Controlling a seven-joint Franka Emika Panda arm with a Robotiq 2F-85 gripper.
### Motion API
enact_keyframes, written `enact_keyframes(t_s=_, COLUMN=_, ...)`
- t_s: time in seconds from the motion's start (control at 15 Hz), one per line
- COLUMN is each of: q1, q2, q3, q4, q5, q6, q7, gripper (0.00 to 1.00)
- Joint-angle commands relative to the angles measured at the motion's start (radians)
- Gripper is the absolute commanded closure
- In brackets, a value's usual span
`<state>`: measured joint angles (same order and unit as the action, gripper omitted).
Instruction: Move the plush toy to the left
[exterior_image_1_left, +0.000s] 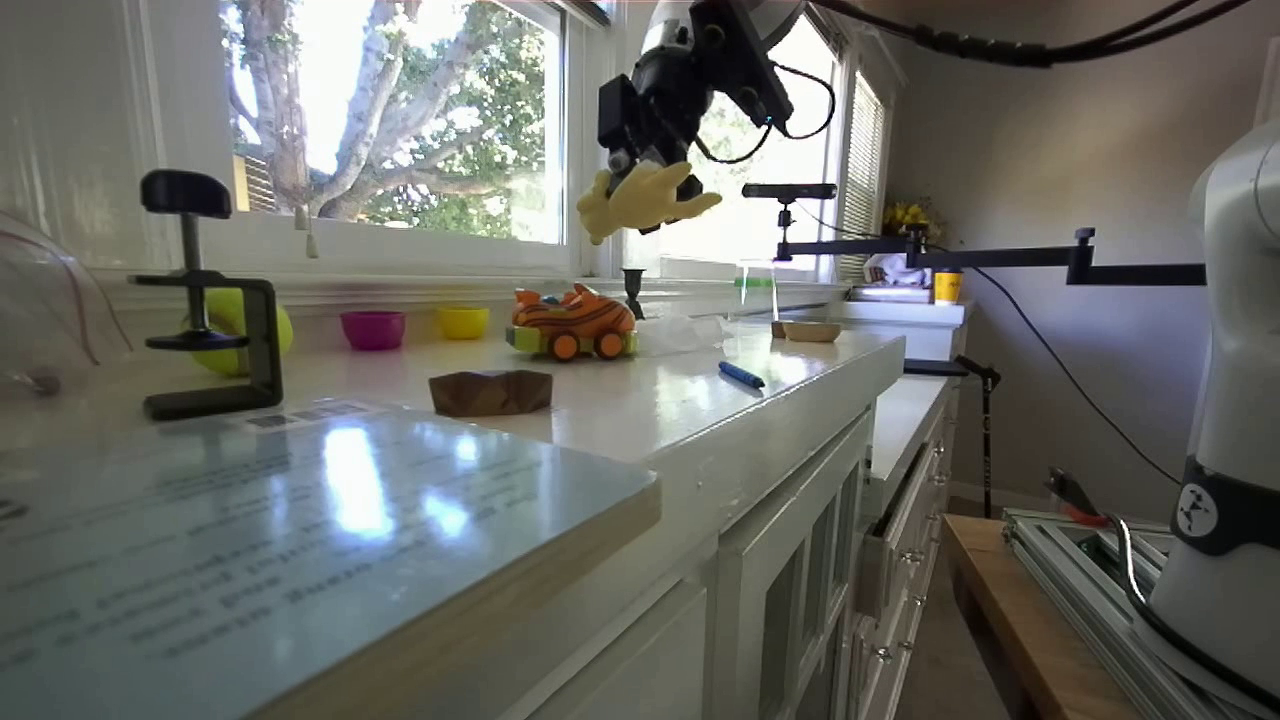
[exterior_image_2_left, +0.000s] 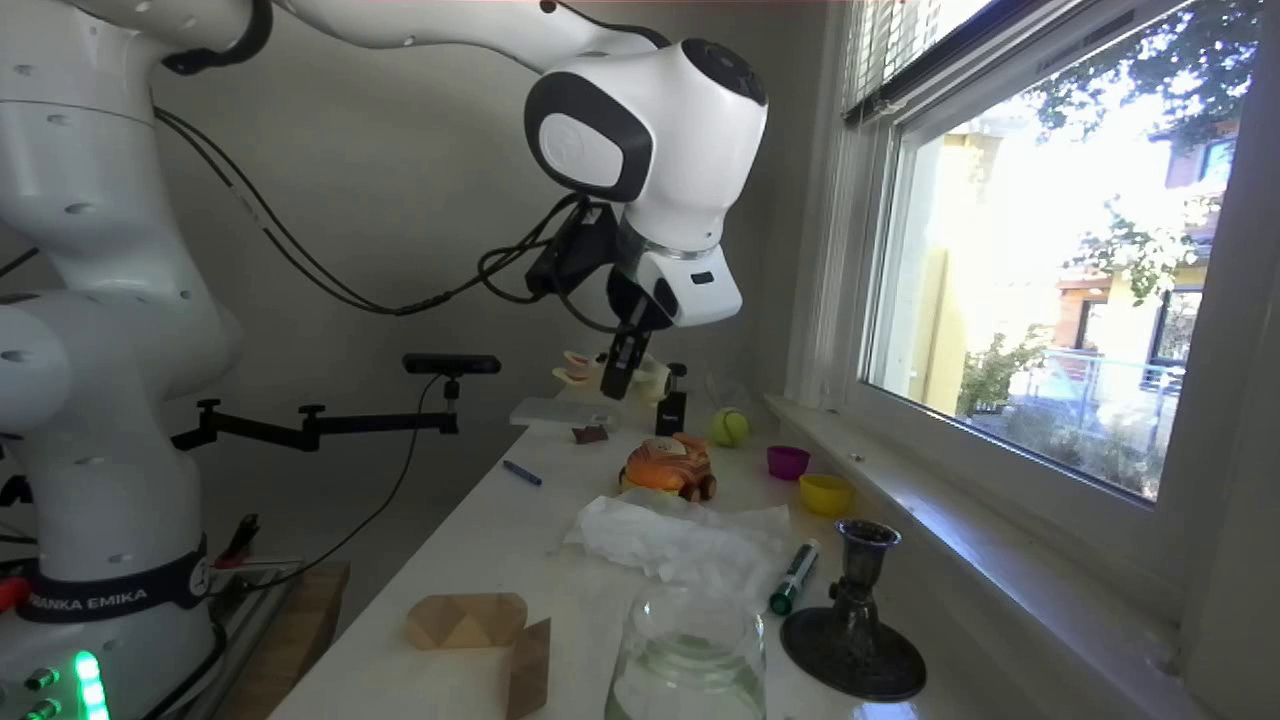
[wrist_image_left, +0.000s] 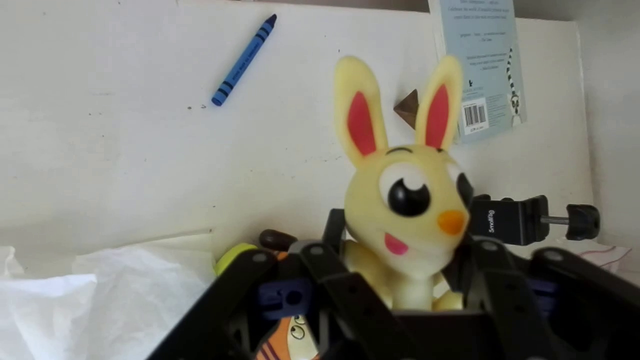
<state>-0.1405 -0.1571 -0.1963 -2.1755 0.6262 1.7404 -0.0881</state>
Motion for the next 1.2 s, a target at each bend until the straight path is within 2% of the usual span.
enact_keyframes(t_s=0.0, q1=0.001, q2=0.038, q3=0.004, q4=0.006, q5=0.109, q6=0.019, q7=0.022, gripper=0.79)
enact_keyframes(t_s=0.47, q1=0.002, q2=0.187, q3=0.024, q4=0.042, q5=0.408, q6=0.033, q7=0.038, gripper=0.79)
enact_keyframes(t_s=0.73, q1=0.002, q2=0.244, q3=0.043, q4=0.074, q5=0.507, q6=0.005, q7=0.043, gripper=0.79)
enact_keyframes(t_s=1.13, q1=0.001, q2=0.289, q3=0.063, q4=0.110, q5=0.616, q6=-0.103, q7=0.075, gripper=0.79)
